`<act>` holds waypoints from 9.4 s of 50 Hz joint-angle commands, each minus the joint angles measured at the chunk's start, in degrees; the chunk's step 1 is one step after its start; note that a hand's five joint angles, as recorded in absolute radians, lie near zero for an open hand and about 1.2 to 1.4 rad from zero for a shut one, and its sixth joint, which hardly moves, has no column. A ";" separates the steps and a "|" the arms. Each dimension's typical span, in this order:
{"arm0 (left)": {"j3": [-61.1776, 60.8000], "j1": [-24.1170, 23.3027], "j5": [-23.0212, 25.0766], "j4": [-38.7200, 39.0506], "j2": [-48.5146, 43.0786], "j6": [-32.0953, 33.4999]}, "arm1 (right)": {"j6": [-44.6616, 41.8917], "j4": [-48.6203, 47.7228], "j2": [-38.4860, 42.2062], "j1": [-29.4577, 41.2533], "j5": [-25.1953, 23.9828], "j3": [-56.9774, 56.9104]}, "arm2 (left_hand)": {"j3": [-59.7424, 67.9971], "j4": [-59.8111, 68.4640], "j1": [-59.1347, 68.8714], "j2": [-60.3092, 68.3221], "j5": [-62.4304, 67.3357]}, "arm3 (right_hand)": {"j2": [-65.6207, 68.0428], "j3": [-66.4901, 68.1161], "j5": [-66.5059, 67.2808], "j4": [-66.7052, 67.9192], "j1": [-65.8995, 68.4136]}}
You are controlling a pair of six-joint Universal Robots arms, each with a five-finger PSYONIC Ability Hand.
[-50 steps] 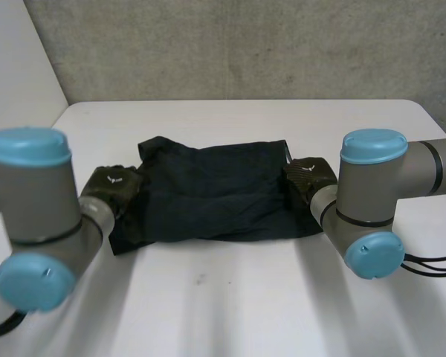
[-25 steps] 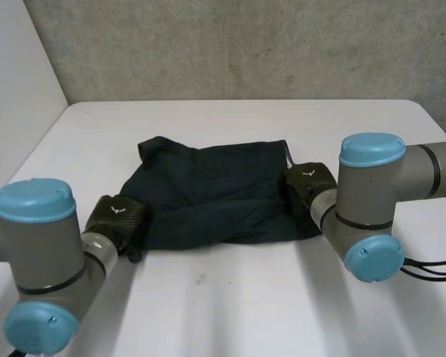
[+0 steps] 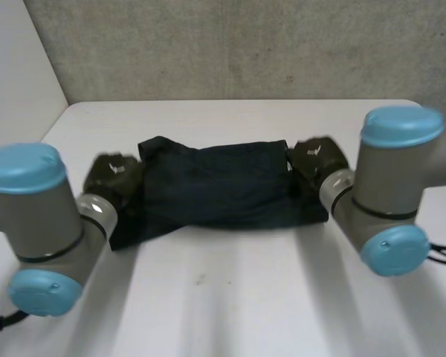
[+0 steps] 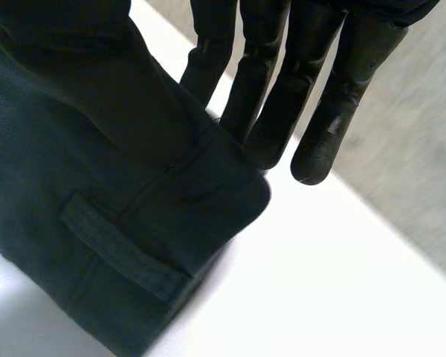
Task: Fold the shorts.
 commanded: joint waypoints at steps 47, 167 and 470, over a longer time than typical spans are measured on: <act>71.38 2.47 2.72 -19.86 -23.12 -9.72 | -10.60 -23.24 2.34 0.37 3.26 -29.38 | 12.56 10.95 15.61 11.63 14.76 | 12.92 11.60 13.15 11.63 23.51; 9.59 6.07 10.28 -14.57 -14.15 -4.97 | 0.12 -6.39 -6.38 -0.42 -3.95 22.56 | -31.52 -33.13 -28.47 -32.45 -29.31 | 12.92 11.60 13.15 11.63 23.51; 19.91 -13.09 3.60 -18.43 -10.14 -10.69 | 14.17 9.94 -1.64 -2.80 -12.99 -2.65 | -7.94 -9.55 -4.89 -8.86 -5.73 | -57.08 -58.40 -56.85 -58.37 -46.49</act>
